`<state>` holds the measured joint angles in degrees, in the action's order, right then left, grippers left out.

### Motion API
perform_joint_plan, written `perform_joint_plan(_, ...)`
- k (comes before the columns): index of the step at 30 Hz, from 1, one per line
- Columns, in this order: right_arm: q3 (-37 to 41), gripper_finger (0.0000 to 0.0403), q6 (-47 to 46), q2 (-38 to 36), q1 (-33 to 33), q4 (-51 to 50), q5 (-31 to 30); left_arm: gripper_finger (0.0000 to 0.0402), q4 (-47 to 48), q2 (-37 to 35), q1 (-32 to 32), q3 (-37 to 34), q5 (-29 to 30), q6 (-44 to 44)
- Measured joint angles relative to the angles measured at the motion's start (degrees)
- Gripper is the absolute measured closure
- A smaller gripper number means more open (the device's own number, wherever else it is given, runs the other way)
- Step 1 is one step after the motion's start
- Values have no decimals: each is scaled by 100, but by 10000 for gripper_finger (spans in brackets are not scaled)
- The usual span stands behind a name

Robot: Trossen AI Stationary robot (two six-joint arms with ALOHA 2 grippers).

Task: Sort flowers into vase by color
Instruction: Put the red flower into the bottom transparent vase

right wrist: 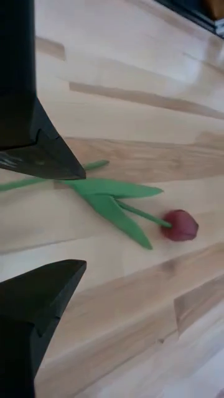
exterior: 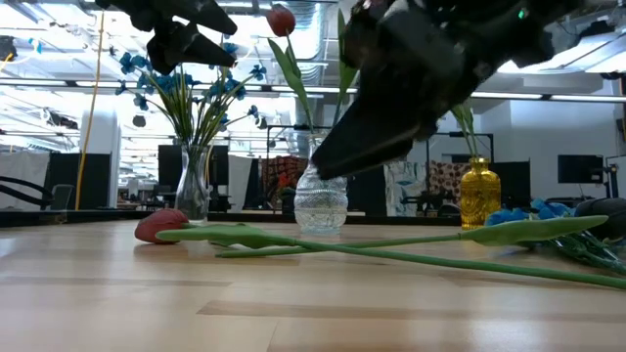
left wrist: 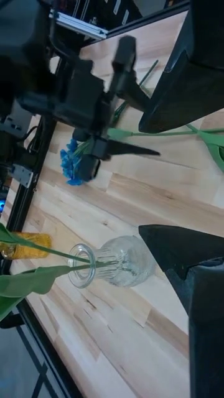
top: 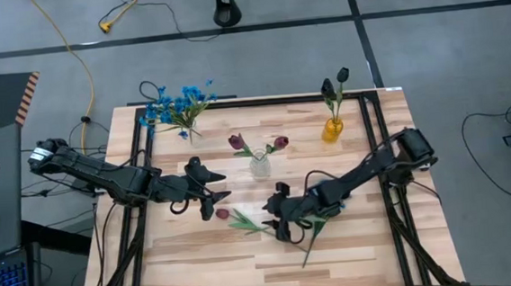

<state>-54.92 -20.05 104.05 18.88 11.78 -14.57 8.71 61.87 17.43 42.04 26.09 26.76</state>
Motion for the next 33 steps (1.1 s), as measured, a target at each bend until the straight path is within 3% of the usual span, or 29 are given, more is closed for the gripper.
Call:
perform_joint_plan(5,-41,154,-3,452,4,518,-55,160,0,2,0,0,0,0)
perform_joint_plan(16,-1013,154,358,1434,106,507,-25,160,0,2,0,0,0,0)
perform_joint_plan(29,-1270,155,-164,1525,15,-719,-124,160,4,2,0,0,2,0)
perform_joint_plan(33,-1272,178,-261,1523,15,-825,-146,160,4,2,0,0,3,0)
